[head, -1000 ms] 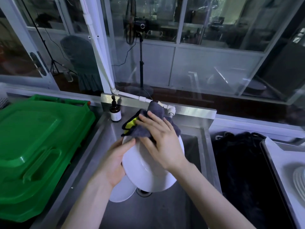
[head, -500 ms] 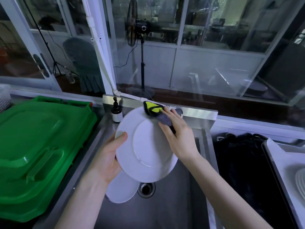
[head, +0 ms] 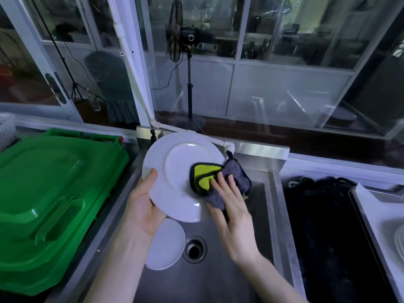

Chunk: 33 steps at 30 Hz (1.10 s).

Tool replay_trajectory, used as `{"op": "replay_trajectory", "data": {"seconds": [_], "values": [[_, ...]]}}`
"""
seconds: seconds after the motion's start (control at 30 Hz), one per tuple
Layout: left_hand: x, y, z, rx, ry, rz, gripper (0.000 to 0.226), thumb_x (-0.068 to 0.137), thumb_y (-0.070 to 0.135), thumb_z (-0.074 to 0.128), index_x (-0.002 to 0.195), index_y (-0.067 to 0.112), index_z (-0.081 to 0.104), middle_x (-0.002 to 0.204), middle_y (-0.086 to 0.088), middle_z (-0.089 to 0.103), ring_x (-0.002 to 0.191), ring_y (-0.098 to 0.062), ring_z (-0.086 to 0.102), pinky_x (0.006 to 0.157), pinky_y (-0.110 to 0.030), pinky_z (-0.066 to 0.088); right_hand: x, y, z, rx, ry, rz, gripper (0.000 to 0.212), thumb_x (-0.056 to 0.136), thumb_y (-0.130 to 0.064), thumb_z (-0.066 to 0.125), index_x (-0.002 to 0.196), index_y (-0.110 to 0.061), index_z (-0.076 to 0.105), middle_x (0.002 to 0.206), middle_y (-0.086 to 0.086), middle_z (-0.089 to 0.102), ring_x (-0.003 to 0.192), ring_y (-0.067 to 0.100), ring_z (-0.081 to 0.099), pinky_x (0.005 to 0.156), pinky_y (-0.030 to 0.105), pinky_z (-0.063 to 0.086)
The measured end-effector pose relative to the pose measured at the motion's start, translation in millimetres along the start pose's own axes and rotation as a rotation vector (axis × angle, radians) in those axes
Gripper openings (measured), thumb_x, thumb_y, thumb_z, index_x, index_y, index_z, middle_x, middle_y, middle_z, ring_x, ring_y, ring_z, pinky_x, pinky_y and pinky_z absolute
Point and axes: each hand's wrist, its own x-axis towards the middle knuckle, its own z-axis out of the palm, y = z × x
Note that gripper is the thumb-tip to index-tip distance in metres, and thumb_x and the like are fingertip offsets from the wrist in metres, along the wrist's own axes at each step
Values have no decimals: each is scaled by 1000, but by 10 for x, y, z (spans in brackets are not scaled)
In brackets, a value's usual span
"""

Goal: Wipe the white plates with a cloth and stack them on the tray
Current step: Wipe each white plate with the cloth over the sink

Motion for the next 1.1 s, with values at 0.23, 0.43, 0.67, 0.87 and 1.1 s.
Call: {"op": "replay_trajectory", "data": {"seconds": [0.23,0.43,0.67,0.87,1.1], "values": [[30,5,80,-24,5,26,53,90,39,55,138,17,59,133,-7,68,120,-23,67,82,-38,62,229,8,-162,148,79,119,51,98,-17,57,139,-42,40,153,-17,37,146,-1,20,120,27,20],[67,-77,231,-50,75,-183,71,81,52,59,130,0,66,122,-21,71,110,-34,71,90,-46,60,-225,-185,143,-114,-26,-197,51,97,-24,51,146,-15,42,158,-3,33,150,22,21,117,45,27],[4,-71,157,-45,-1,-418,84,81,65,57,112,-11,72,112,-30,71,99,-39,73,89,-48,60,-163,-244,132,-386,-149,-391,50,97,-27,46,147,-21,44,158,-6,33,148,19,25,116,47,28],[76,-57,172,-102,185,1,45,99,36,53,132,7,62,121,-14,73,111,-29,71,86,-45,55,-341,-38,-5,-147,-37,-139,49,94,-12,58,141,-10,48,154,2,40,147,25,28,108,61,35],[-75,-131,284,-60,56,-361,59,83,47,57,87,-8,77,87,-22,75,77,-29,76,77,-37,61,-109,-408,187,-262,-84,-237,47,96,-32,50,141,-20,52,155,-8,37,147,15,27,117,50,24]]}}
